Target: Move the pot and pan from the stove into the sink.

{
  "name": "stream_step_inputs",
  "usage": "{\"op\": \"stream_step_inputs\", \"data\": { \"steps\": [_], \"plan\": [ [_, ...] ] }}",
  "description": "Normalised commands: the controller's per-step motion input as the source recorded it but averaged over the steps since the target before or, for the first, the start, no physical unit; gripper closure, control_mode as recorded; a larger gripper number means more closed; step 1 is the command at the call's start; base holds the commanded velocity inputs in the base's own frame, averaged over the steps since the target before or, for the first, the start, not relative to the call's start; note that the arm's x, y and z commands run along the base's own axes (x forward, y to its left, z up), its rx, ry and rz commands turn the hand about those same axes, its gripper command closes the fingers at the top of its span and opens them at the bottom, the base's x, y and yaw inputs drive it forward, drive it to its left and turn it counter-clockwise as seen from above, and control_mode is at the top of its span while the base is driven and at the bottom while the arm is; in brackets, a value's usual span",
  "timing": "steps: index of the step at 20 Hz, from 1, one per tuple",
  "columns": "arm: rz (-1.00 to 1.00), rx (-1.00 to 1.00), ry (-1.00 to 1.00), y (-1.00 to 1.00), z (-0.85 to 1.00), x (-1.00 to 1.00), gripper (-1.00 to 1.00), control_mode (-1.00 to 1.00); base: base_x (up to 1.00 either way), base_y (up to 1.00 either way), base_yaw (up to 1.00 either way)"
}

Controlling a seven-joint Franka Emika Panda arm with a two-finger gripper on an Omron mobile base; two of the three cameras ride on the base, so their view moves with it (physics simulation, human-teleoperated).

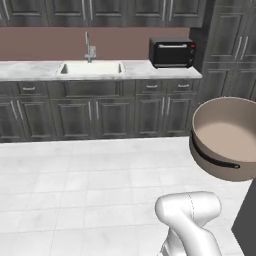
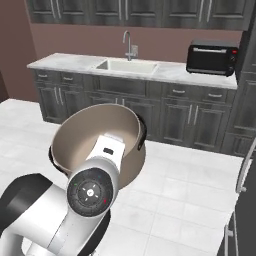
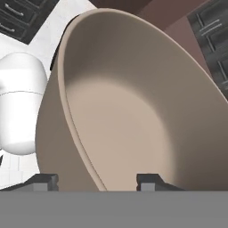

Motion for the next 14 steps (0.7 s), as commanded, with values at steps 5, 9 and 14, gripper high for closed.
{"op": "stream_step_inputs", "data": {
  "steps": [5,9,14],
  "plan": [
    [0.00,0.00,0.00,0.00,0.00,0.00,1.00,1.00,0.91,0.20,0.00],
    [0.00,0.00,0.00,0.00,0.00,0.00,1.00,1.00,0.93,0.22,0.00],
    [0.00,0.00,0.00,0.00,0.00,0.00,1.00,1.00,0.94,0.24,0.00]
  ]
}}
